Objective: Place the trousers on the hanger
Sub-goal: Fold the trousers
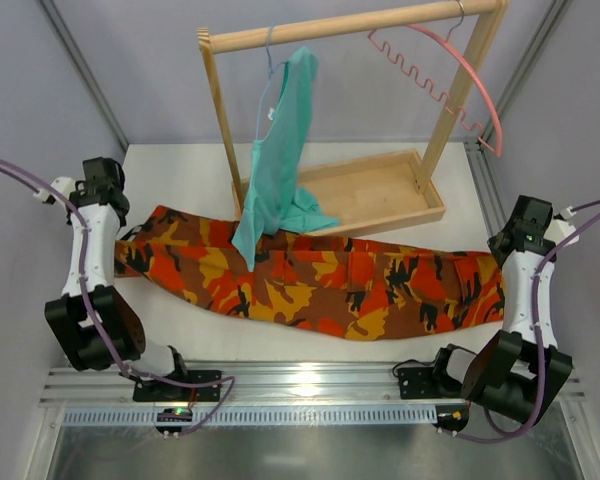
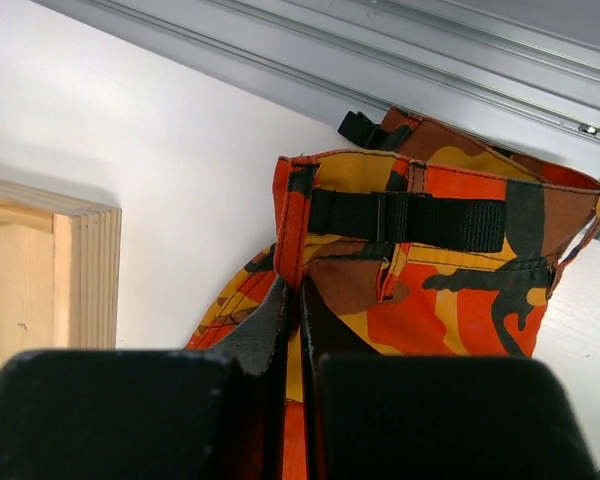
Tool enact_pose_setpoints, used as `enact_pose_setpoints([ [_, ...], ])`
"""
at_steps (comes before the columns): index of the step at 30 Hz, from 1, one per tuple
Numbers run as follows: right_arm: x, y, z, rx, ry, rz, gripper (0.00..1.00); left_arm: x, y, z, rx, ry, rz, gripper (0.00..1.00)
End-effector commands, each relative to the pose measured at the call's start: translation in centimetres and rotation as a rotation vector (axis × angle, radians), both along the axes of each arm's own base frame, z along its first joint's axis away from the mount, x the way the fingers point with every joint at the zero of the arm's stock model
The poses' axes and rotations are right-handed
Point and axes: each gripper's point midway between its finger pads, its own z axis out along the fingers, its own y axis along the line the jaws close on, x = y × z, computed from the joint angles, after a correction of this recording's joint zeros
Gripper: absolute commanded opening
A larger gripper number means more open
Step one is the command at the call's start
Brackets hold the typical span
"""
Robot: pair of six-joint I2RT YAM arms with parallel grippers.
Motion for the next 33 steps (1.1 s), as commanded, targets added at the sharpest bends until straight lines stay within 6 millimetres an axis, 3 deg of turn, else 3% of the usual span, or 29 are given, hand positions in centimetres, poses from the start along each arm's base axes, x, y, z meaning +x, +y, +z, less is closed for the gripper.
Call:
enact_pose_setpoints([
  [1, 2.7, -2.6, 5.0, -0.159, -0.125, -0.069, 0.04, 0.8, 1.6, 1.4, 0.123, 0.081, 0.013, 0.0],
  [3, 2.9, -3.1, 5.5, -0.177, -0.132, -0.086, 0.04, 1.2, 2.0, 1.8, 0.162, 0.106, 0.013, 0.0],
  [8, 4.3, -3.5, 3.3, -0.146, -0.081, -0.073, 0.04, 2.6, 2.6, 0.5, 0.177, 0.185, -0.006, 0.0],
  [14, 5.1, -3.8, 2.4, -0.14, -0.073, -0.074, 0.04, 5.2, 3.3, 0.4, 0.203, 0.234, -0.054, 0.0],
  [23, 6.6, -4.4, 0.0, -0.111, -0.042, -0.093, 0.04, 12.7, 2.8, 1.2, 0.189, 0.041, -0.182, 0.0],
  [29, 7.5, -5.0, -2.5, -0.1, 0.018, -0.086, 0.04, 17.6, 1.7, -1.0, 0.143, 0.013, -0.316, 0.0],
  [33, 8.9, -4.2, -4.2, -0.051, 0.038, -0.017, 0.04, 18.8, 1.0, -3.1, 0.095, 0.056, -0.375, 0.08],
])
